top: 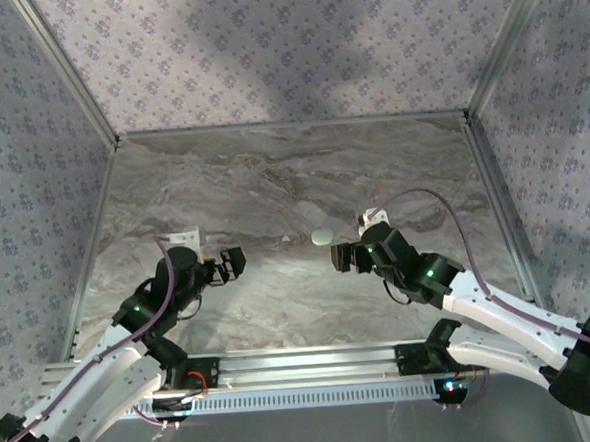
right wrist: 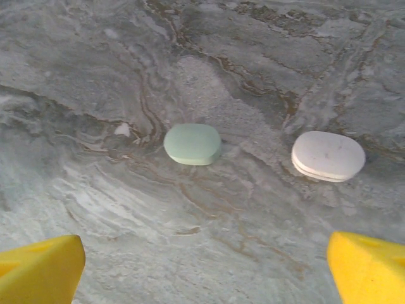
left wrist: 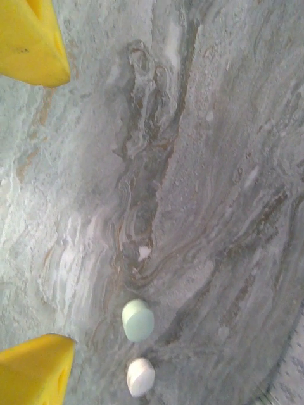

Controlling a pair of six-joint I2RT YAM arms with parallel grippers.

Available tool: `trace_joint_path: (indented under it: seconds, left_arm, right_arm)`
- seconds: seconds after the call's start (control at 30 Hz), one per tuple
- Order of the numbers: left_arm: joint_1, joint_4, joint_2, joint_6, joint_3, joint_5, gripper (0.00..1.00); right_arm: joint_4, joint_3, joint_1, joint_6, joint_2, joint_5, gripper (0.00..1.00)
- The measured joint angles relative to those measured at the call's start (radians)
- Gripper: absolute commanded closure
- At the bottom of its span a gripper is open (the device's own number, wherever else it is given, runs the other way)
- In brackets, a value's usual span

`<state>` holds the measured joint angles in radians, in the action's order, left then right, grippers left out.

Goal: Insert the wireless bluetooth earbuds into the charging case

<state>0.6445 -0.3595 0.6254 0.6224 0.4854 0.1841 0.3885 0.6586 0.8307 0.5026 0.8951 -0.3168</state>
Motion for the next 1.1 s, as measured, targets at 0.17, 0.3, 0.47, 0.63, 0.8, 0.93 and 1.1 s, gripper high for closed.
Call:
trace_joint_path:
  seconds: [0.17,0.3,0.47,0.63,0.8,0.93,1.1]
  left_arm:
    - [-0.024,-0.021,0.089,-0.049,0.022,0.038,0.0]
    - [-0.093,-0.011,0.183,-0.082,0.055,0.057,0.0]
    - [-0.251,0.055,0.309,-0.125,0.085,0.033,0.0]
    - [-0.38,0.127,0.41,-0.182,0.098,0.01,0.0]
    - [-0.483,0.214,0.468,-0.239,0.096,0.008,0.0]
    - [-0.539,0.284,0.477,-0.277,0.081,0.029,0.0]
    - [-0.577,0.38,0.474,-0.344,0.039,0.07,0.0]
  right_arm:
    - [0.003,0.0,-0.056,-0.033,0.02,0.029,0.0]
    - [-0.02,0.004,-0.148,-0.082,0.049,0.112,0.0]
    - [-0.06,0.033,-0.326,-0.131,0.111,0.198,0.0]
    - [-0.137,0.04,-0.518,-0.194,0.124,0.273,0.0]
    - [-0.243,0.028,-0.714,-0.222,0.122,0.316,0.0]
    - [-0.368,-0.05,-0.865,-0.224,0.088,0.341,0.0]
    - [-0.486,-0.134,-0.99,-0.224,0.082,0.358,0.0]
